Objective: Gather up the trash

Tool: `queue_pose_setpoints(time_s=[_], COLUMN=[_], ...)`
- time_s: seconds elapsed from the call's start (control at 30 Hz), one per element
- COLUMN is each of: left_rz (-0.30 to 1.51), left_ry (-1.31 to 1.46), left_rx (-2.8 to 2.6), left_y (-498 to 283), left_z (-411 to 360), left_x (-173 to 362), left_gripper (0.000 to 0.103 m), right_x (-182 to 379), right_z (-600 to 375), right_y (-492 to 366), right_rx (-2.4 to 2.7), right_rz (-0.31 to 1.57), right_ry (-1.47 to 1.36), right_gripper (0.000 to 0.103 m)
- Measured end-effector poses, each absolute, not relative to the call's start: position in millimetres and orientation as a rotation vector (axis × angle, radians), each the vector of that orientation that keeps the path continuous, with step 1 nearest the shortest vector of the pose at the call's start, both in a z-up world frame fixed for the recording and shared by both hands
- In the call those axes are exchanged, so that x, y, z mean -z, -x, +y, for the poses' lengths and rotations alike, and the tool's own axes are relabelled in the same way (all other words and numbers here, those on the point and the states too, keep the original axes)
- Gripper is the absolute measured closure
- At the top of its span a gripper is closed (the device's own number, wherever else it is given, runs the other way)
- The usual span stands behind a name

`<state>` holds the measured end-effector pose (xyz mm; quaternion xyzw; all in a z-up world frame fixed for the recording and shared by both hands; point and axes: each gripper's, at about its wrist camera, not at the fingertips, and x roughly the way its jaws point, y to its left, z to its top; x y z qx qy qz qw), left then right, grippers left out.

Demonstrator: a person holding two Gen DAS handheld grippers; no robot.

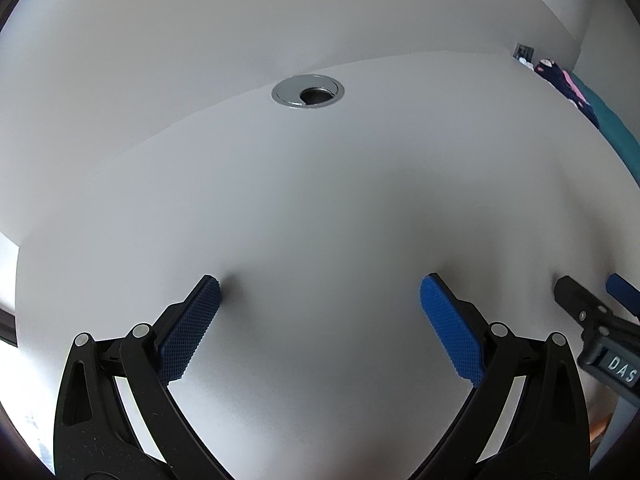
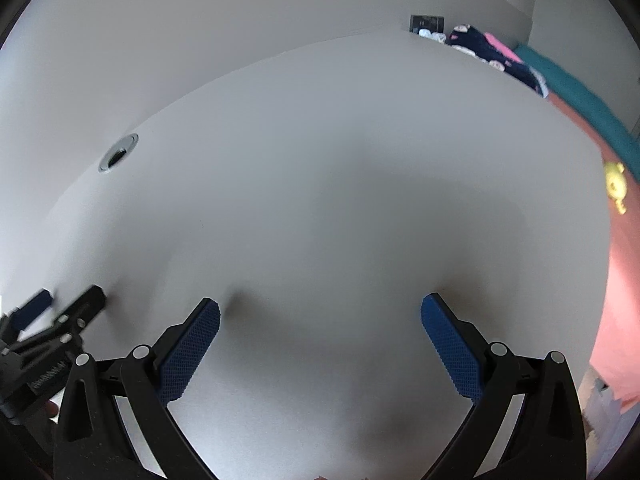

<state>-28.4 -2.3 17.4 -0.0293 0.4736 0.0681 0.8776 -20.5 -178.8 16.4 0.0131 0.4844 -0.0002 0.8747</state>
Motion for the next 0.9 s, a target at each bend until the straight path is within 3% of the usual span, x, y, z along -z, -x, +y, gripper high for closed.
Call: queue_pose_setpoints(time_s=[0.9], left_rz=[0.951], left_ry=[0.061], left_rx=[-0.148], left_y=[31.9], left_z=[-3.3], left_x=[-17.2], left_gripper=[0.006], right_x=[-10.9], right_z=[-176.4], right_y=[22.9], right_rx=[0.032], right_rz=[0.938], right_ry=[-0.024], right_gripper=[0.002])
